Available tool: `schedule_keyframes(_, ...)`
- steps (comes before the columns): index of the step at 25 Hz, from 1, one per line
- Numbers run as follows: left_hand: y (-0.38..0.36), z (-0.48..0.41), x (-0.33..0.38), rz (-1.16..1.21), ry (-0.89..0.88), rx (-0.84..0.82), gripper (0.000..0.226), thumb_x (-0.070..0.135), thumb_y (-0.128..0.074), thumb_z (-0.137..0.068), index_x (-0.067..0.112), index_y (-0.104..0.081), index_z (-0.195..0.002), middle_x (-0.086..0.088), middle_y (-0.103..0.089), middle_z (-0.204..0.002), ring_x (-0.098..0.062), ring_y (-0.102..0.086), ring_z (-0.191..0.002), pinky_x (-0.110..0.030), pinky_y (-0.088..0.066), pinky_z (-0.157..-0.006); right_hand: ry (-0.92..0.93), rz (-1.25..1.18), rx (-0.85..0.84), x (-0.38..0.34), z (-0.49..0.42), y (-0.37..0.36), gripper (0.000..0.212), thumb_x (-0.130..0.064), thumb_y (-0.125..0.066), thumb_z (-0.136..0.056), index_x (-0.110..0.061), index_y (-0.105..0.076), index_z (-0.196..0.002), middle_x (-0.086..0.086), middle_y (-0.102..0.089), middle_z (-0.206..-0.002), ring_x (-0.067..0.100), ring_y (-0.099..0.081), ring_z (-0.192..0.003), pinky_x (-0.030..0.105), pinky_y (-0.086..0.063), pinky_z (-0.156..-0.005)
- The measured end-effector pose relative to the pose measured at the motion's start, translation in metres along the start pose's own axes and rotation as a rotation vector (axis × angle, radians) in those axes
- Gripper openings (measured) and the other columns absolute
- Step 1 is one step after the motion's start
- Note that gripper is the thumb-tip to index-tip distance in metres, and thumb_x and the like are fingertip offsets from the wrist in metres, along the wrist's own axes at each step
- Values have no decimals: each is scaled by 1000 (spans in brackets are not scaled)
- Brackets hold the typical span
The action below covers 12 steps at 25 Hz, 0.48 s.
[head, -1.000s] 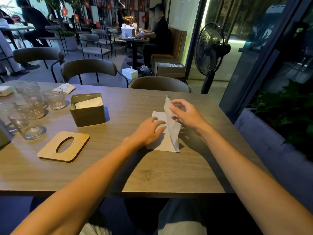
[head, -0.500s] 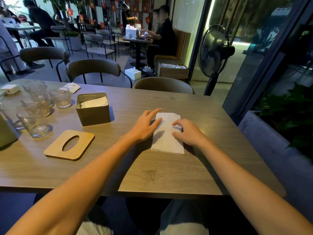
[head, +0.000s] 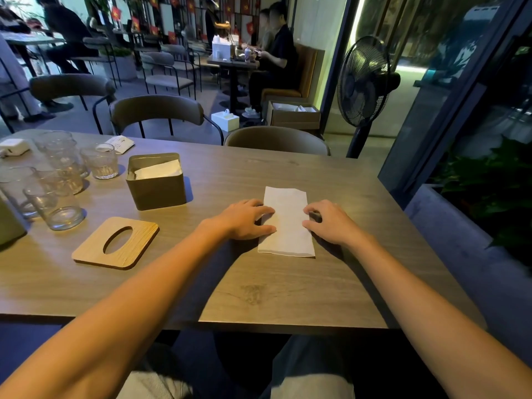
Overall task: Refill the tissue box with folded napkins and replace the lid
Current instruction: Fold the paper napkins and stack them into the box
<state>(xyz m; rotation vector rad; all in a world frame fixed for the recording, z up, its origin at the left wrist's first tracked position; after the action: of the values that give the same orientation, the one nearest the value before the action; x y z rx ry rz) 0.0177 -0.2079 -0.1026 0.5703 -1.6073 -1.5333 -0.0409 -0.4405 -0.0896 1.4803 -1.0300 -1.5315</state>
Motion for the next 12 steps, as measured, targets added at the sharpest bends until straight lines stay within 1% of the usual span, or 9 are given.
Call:
schedule_keyframes(2,2,0,-1,95,25,47,67,61,-51,-92,32,-35,-149,-6,-37,-152,-28,-41,-134,-46,-38,-110,-97,-92,24,-1,0,4,42,-35,-68,-93,-19,-60,-131,2,-61,-126,20,-60,-113,32,-52,-89)
schedule_keyframes(3,1,1,0,125,37,85,68,60,-53,-91,30,-35,-149,-7,-40,-149,-28,-44,-131,-45,-41,-109,-146,-136,36,-3,0,5,39,-33,-70,-92,-19,-60,-126,2,-64,-120,20,-63,-107,31,-53,-83)
schedule_keyframes(5,-2,2,4,74,38,136,67,60,-56,-90,28,-41,-146,-7,-44,-145,-26,-45,-128,-44,-43,-106,-218,-176,27,-9,0,5,33,-25,-72,-87,-19,-58,-116,5,-67,-110,21,-67,-95,34,-58,-76)
schedule_keyframes(6,-3,2,6,37,36,142,64,61,-56,-89,28,-45,-143,-6,-45,-143,-25,-46,-126,-43,-44,-105,-238,-176,3,-14,0,4,35,-21,-73,-84,-19,-57,-115,5,-66,-108,21,-67,-92,35,-60,-74)
schedule_keyframes(7,-2,2,8,17,39,137,62,61,-57,-89,28,-48,-140,-5,-46,-141,-24,-46,-125,-43,-45,-104,-251,-174,-25,-20,0,4,39,-20,-73,-83,-19,-55,-117,3,-63,-109,20,-65,-92,34,-59,-71)
schedule_keyframes(9,-1,0,9,11,58,123,63,62,-58,-87,28,-49,-139,-4,-47,-140,-24,-48,-122,-43,-46,-102,-268,-184,-64,-30,1,3,48,-21,-74,-83,-21,-51,-124,1,-56,-113,17,-59,-95,28,-50,-65)
schedule_keyframes(10,0,1,8,14,70,124,66,62,-59,-86,28,-47,-141,-5,-47,-140,-24,-49,-122,-43,-47,-101,-272,-192,-65,-34,1,3,48,-21,-74,-84,-22,-50,-124,1,-56,-114,16,-57,-93,28,-49,-65)
schedule_keyframes(12,0,2,8,34,98,142,73,64,-62,-83,26,-44,-143,-5,-48,-141,-25,-49,-122,-43,-47,-101,-289,-240,-19,-36,1,2,38,-16,-72,-85,-22,-50,-115,1,-58,-111,12,-54,-85,29,-51,-66)
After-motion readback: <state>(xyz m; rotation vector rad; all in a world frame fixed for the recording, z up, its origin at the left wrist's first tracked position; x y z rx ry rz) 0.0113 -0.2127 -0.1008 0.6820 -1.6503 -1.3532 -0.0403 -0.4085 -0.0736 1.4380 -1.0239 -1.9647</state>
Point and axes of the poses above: each hand's wrist, its own z-axis away from the middle knuckle, its own y-axis out of the back of the hand, x = y × z, the point moved 1 cm from there along -z, towards the middle knuckle
